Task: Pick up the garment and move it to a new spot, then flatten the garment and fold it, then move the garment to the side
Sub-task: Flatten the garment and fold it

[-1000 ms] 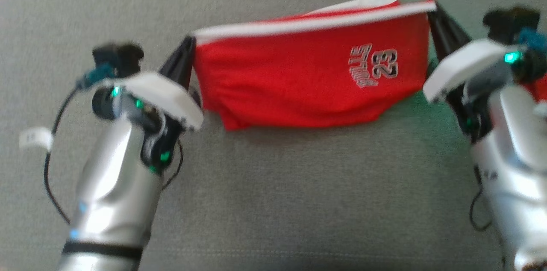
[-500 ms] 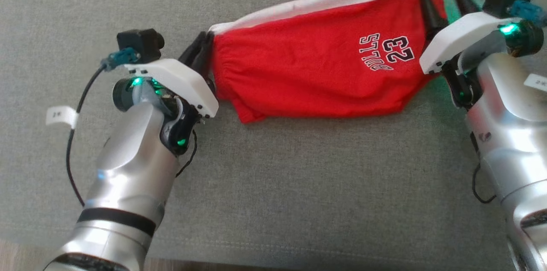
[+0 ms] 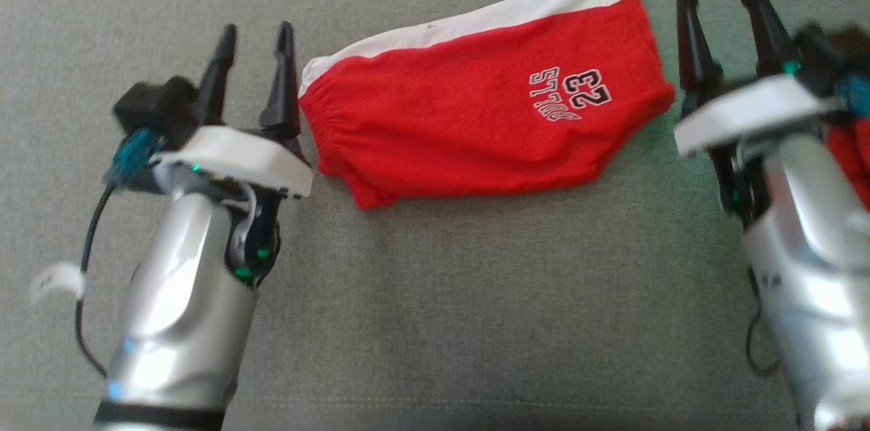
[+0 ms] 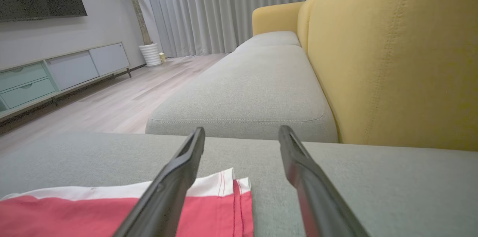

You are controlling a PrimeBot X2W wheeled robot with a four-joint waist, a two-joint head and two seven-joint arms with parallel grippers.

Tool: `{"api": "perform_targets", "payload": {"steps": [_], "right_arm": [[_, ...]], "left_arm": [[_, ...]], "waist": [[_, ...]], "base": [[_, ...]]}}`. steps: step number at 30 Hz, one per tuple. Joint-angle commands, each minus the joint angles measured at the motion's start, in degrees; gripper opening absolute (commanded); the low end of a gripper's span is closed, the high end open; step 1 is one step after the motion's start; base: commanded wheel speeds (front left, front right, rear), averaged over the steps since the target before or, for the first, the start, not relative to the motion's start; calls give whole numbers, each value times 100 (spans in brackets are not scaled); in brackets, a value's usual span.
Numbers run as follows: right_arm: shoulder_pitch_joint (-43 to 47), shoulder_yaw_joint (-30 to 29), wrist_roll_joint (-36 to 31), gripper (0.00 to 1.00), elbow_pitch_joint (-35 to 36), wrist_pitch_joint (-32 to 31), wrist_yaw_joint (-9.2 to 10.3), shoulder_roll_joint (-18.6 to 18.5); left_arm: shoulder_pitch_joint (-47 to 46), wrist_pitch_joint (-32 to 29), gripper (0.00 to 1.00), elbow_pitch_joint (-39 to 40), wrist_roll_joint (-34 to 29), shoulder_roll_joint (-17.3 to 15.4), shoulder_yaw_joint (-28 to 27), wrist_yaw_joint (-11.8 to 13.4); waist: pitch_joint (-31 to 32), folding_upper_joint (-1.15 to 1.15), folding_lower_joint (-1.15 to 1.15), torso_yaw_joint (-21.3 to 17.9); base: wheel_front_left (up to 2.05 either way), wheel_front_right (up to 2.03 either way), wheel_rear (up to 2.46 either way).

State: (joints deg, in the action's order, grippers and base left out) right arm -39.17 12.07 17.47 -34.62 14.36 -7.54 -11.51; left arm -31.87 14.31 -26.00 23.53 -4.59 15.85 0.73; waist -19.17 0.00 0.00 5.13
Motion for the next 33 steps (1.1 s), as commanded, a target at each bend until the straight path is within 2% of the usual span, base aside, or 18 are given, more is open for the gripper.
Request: {"api": "perform_targets", "payload": {"steps": [1,4,7,17,24,33], "right_arm": [[254,-24,-98,100,351,61,5,107],[874,-294,-338,100,916,62,5,203],[1454,-519,-554,100,1450,-38,5,312],[2903,-889,-924,100,2957,-744,5,665],[3062,-915,-970,100,3368,-1009,5,739],[3083,-965,-981,100,3453,-1098,5,764]], "left_arm": [[122,66,100,370,-134,-171,-241,52],[625,67,100,1048,-407,-148,-433,113],[1018,68,100,1393,-613,-152,-515,114],[1784,68,100,1470,-919,-215,-506,107],[1849,68,100,1432,-949,-193,-568,86],[1788,69,100,1392,-981,-143,-644,36]], "waist": [[92,0,0,-65],[189,0,0,-128],[269,0,0,-175],[451,0,0,-308],[448,0,0,-339],[428,0,0,-313]], "base": [[0,0,0],[0,0,0],[0,0,0],[0,0,0],[0,0,0],[0,0,0]]}}
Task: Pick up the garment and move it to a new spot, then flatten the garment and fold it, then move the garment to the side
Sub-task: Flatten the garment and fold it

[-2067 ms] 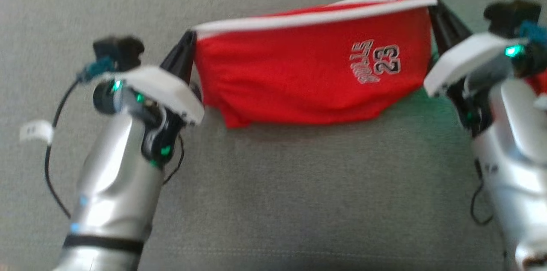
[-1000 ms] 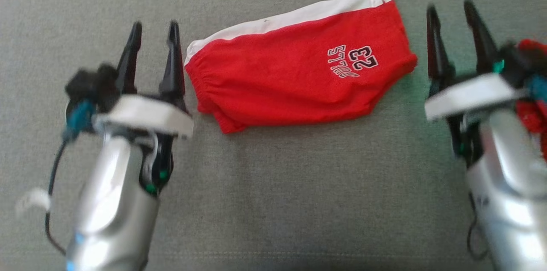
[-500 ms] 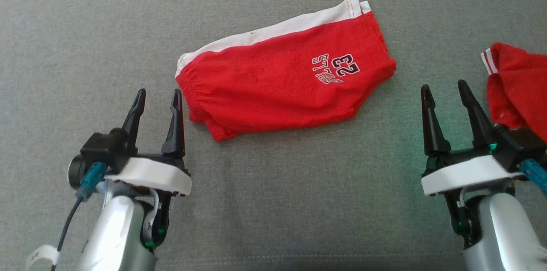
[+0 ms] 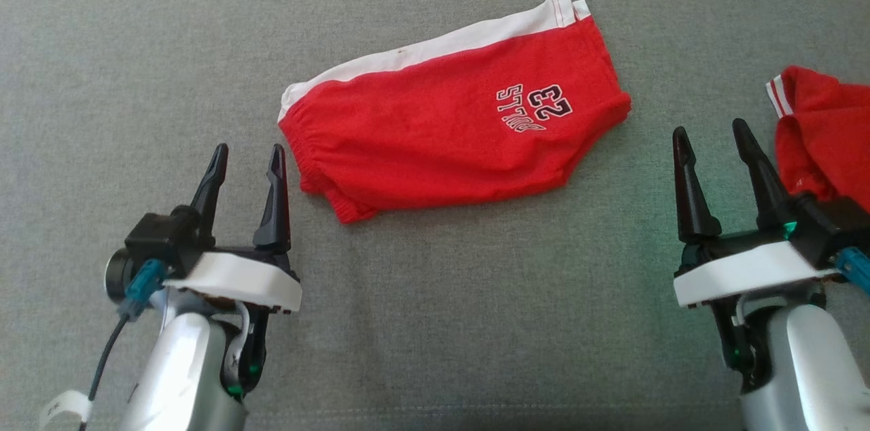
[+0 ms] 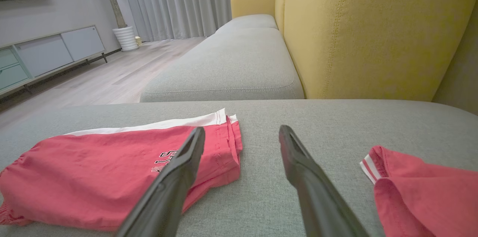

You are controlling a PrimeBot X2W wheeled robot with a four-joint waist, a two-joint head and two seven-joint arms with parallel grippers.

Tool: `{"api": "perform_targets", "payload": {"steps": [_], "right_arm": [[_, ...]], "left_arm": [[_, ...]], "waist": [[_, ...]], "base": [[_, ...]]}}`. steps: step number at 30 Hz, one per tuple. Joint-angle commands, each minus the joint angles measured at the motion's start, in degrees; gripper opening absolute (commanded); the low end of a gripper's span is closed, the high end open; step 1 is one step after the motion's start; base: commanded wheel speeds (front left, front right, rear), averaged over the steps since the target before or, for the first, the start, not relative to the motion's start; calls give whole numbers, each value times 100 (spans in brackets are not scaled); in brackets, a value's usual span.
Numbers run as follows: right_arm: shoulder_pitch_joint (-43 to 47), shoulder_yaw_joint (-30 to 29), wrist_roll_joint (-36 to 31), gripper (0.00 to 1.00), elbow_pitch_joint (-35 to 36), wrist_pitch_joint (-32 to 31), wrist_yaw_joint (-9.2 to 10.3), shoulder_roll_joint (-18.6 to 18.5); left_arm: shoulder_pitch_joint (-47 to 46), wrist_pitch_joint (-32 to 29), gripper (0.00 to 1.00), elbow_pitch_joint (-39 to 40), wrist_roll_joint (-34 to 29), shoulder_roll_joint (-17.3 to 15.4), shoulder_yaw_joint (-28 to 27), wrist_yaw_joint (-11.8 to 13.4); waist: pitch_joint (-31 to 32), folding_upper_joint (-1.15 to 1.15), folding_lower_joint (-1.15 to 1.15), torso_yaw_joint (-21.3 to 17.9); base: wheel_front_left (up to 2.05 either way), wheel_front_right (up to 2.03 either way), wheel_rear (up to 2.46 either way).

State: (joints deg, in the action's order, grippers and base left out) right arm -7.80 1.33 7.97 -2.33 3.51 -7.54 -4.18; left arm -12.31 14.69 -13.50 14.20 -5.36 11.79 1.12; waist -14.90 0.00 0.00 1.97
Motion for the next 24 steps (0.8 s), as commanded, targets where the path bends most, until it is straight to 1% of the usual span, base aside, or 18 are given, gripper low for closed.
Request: {"api": "perform_targets", "payload": {"steps": [1,6,10,14,18,22,24], "right_arm": [[-54,92,-21,100,212,-24,5,33],[-162,24,25,100,75,-75,5,42],[-646,68,71,100,-336,-112,5,8],[-1426,226,58,100,-1099,-55,5,-92],[-2079,354,17,100,-2138,-7,5,-102],[-2407,375,-24,100,-3070,-119,5,-59],[-2478,395,25,100,-3383,-194,5,-11]], "left_arm": [[-175,30,100,137,-51,-61,-245,-8],[-214,30,100,123,-58,-36,-259,-38],[-337,30,100,112,-70,8,-230,-52],[-558,30,100,105,-86,52,-178,-102],[-696,30,100,46,-97,95,-131,-148],[-725,30,100,7,-103,131,-123,-170],[-711,30,100,5,-105,144,-137,-169]], "waist": [[-1,0,0,5],[-46,0,0,27],[-222,0,0,83],[-447,0,0,196],[-543,0,0,305],[-544,0,0,390],[-530,0,0,404]], "base": [[0,0,0],[0,0,0],[0,0,0],[0,0,0],[0,0,0],[0,0,0],[0,0,0]]}}
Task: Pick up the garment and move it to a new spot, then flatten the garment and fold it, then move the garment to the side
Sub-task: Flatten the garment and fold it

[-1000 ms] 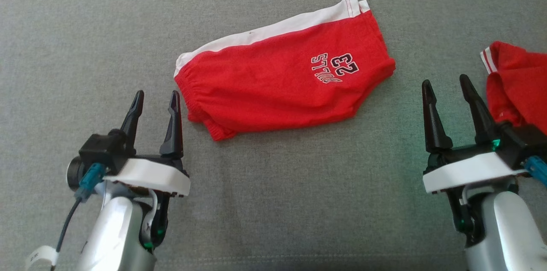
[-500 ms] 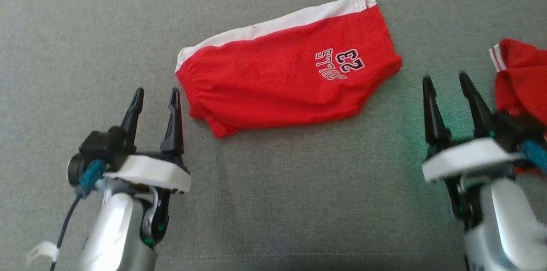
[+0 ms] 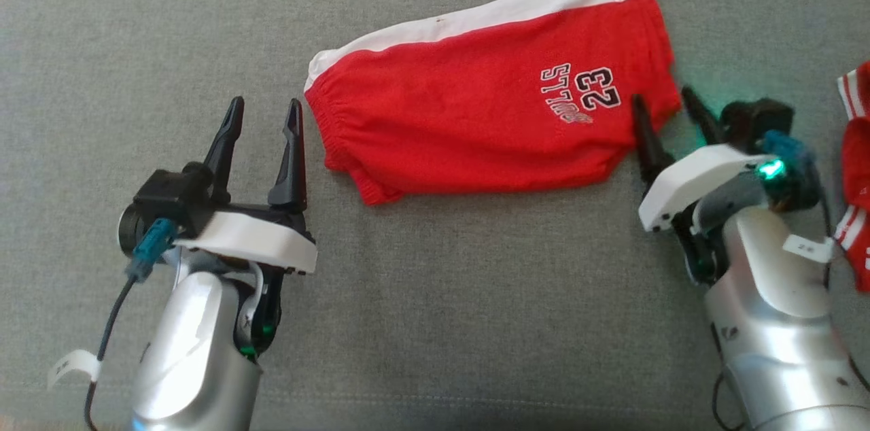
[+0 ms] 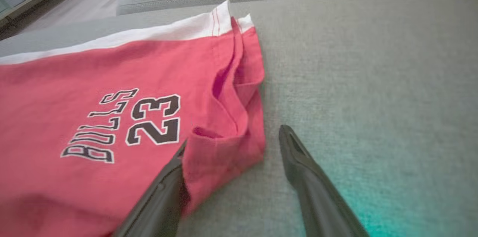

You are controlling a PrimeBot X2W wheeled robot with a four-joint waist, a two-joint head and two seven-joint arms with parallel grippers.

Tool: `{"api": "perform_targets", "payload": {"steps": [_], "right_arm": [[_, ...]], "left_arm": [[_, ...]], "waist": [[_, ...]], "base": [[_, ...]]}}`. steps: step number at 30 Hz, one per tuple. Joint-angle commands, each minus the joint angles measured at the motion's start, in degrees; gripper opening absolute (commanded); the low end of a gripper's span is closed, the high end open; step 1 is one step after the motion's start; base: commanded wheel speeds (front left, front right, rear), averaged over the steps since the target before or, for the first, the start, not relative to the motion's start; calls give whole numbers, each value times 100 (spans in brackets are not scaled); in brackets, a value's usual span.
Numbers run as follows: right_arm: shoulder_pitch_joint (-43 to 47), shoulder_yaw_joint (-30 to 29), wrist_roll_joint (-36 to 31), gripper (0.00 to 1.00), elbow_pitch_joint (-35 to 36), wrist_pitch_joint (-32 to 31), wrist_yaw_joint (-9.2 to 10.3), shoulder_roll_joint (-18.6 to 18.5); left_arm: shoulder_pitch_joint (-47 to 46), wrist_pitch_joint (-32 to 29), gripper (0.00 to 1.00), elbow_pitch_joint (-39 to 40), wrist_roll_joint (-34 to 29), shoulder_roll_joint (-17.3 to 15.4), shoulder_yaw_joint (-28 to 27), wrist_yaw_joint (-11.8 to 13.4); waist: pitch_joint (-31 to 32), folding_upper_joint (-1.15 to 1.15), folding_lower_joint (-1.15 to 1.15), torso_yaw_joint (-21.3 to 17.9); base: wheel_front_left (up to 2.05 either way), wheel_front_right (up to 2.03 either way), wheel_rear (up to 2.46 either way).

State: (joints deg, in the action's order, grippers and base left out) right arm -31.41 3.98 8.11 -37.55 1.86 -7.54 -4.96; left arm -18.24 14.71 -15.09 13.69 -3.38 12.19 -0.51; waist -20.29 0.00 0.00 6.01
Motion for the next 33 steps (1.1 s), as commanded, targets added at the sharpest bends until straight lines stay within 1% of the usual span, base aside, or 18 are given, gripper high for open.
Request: {"api": "perform_targets", "payload": {"steps": [1,5,6,8,14,17,18,20,25,33], "right_arm": [[-131,173,26,100,-8,-112,5,88],[-184,328,196,100,-345,-234,5,155],[-199,370,239,47,-387,-225,5,165],[-212,465,335,0,-422,-168,5,181],[66,580,580,0,-243,255,5,200],[429,524,705,0,-22,445,5,203],[717,457,747,0,152,533,5,204],[1023,363,782,0,352,603,5,205],[1550,170,858,0,802,537,5,207],[1710,3,879,0,1122,344,5,207]], "left_arm": [[-103,29,100,166,-58,-49,-185,-4],[-49,29,100,181,-83,-37,-225,1],[-46,29,100,181,-92,-36,-230,-7],[-43,29,100,180,-111,-35,-245,-21],[60,29,100,177,-157,-48,-320,-29],[141,29,100,176,-159,-46,-340,-33],[187,29,100,179,-167,-47,-347,-34],[235,29,100,182,-172,-50,-353,-29],[303,29,100,235,-165,-65,-377,-14],[288,29,100,233,-175,-92,-337,-21]], "waist": [[23,0,0,-3],[56,0,0,-51],[60,0,0,-64],[67,0,0,-90],[214,0,0,-204],[301,0,0,-240],[354,0,0,-267],[407,0,0,-289],[437,0,0,-350],[414,0,0,-370]], "base": [[0,0,0],[0,0,0],[0,0,0],[0,0,0],[0,0,0],[0,0,0],[0,0,0],[0,0,0],[0,0,0],[0,0,0]]}}
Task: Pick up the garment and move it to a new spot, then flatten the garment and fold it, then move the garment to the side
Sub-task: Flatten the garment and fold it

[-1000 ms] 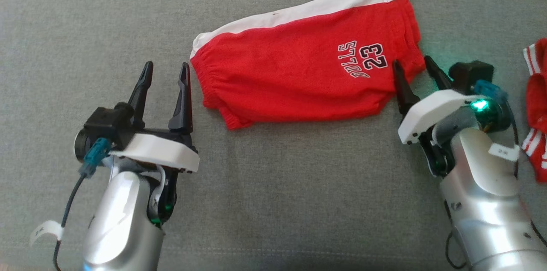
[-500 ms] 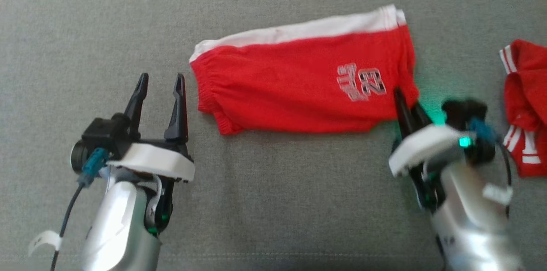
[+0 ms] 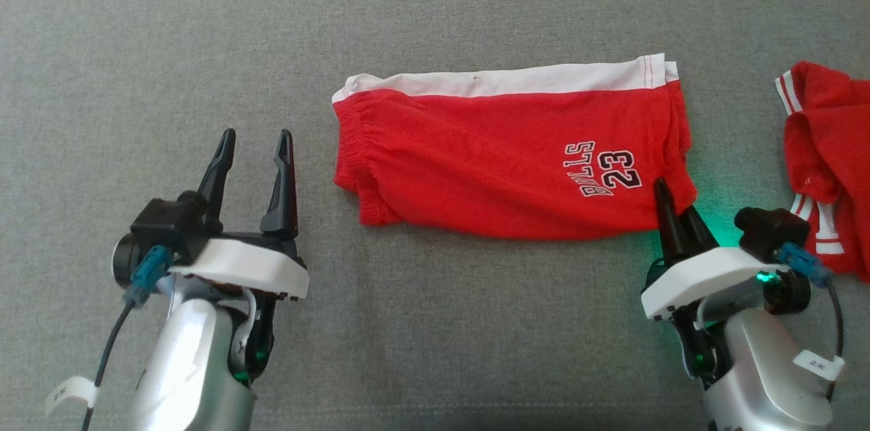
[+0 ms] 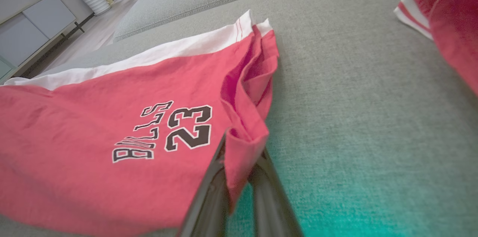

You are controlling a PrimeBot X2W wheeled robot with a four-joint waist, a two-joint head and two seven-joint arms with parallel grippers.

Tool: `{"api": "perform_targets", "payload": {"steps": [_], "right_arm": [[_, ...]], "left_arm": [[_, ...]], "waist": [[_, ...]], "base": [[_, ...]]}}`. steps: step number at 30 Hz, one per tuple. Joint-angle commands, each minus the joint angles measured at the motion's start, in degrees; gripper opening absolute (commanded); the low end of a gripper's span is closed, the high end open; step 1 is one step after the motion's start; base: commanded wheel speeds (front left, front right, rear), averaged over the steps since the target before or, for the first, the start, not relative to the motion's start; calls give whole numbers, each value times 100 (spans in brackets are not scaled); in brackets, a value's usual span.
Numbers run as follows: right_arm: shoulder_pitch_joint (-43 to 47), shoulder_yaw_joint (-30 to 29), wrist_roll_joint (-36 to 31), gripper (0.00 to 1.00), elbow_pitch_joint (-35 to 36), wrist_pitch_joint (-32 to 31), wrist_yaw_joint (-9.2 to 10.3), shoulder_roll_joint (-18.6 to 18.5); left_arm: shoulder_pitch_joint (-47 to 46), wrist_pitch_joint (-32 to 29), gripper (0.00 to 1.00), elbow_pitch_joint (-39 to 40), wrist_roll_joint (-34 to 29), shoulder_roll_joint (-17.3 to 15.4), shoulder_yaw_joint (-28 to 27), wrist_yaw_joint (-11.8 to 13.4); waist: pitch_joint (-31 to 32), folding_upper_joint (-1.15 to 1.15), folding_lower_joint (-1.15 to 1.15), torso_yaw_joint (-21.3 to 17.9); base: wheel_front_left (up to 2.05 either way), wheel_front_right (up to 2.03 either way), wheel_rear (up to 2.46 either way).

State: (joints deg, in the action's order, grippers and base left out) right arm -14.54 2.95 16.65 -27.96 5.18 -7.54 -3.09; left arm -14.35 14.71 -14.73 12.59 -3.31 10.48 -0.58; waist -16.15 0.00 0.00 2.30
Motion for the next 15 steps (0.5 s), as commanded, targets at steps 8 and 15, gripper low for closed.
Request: {"api": "perform_targets", "payload": {"steps": [8,15], "right_arm": [[-383,519,118,0,738,-192,5,21],[-1354,2271,519,0,1310,-685,5,21]], "left_arm": [[-96,29,100,157,-40,-104,-153,10],[-215,29,100,45,-41,-77,9,-50]], "waist": [[65,0,0,-1],[140,0,0,220]], "base": [[0,0,0],[0,0,0]]}}
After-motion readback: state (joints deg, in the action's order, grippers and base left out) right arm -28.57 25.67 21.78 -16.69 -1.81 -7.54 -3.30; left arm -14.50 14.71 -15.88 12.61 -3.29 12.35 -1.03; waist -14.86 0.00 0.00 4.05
